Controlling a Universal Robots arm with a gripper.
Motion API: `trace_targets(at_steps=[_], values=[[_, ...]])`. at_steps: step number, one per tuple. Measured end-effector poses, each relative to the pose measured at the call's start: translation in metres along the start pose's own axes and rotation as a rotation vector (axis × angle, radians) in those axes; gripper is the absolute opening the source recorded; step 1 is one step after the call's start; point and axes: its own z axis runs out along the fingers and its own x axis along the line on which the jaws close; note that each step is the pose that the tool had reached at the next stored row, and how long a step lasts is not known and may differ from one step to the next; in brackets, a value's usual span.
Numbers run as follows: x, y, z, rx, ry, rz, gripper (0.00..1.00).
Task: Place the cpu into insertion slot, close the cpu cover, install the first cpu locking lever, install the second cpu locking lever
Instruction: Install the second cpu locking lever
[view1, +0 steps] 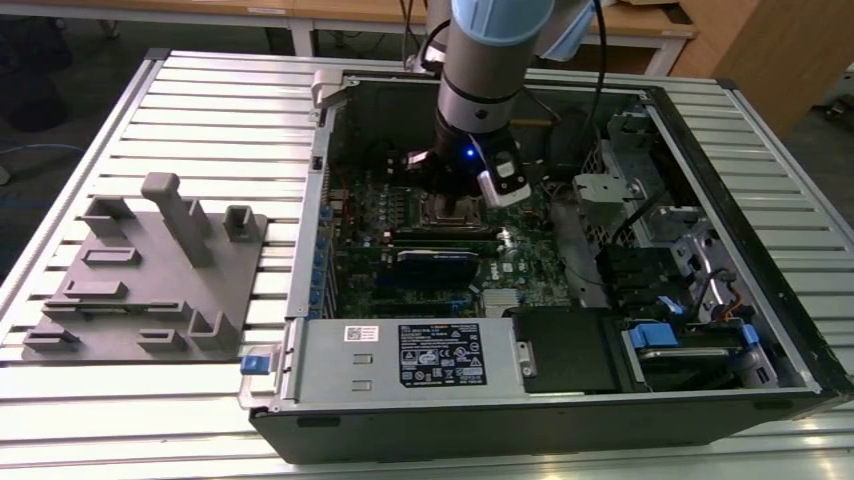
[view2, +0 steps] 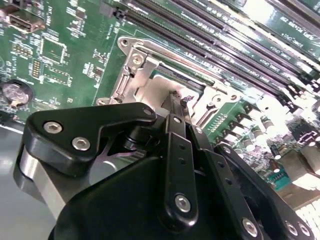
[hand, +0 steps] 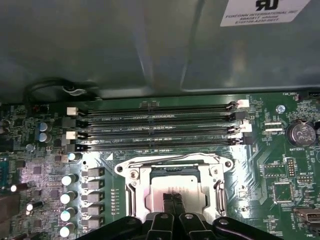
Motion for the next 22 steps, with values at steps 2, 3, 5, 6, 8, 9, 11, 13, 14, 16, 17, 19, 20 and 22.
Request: trace_targets(at_steps=[2,3,5,6,8,9,11,13,14,16,17,19,20,22], values=[[0.0000,0.0000,-0.0005,0.0003,-0.0027,0.000,0.10],[0.0001,0.0001,-0.0015,0.0003,-0.0028,0.000,0.10],[0.0001,0.0005,-0.0040,0.0001,-0.0029,0.000,0.10],[0.0002,0.0007,-0.0051,0.0000,-0.0030,0.000,0.10],[0.0002,0.0012,-0.0087,0.0000,-0.0030,0.000,0.10],[0.0003,0.0014,-0.0098,-0.0004,-0.0029,0.000,0.10],[0.0003,0.0017,-0.0117,-0.0007,-0.0029,0.000,0.10],[0.0003,0.0020,-0.0139,-0.0007,-0.0029,0.000,0.10],[0.0003,0.0020,-0.0140,-0.0009,-0.0030,0.000,0.10],[0.0003,0.0021,-0.0142,-0.0010,-0.0030,0.000,0.10],[0.0003,0.0021,-0.0144,-0.0008,-0.0029,0.000,0.10],[0.0004,0.0028,-0.0191,-0.0008,-0.0029,0.000,0.10],[0.0005,0.0035,-0.0238,-0.0008,-0.0029,0.000,0.10],[0.0005,0.0035,-0.0241,-0.0008,-0.0029,0.000,0.10]])
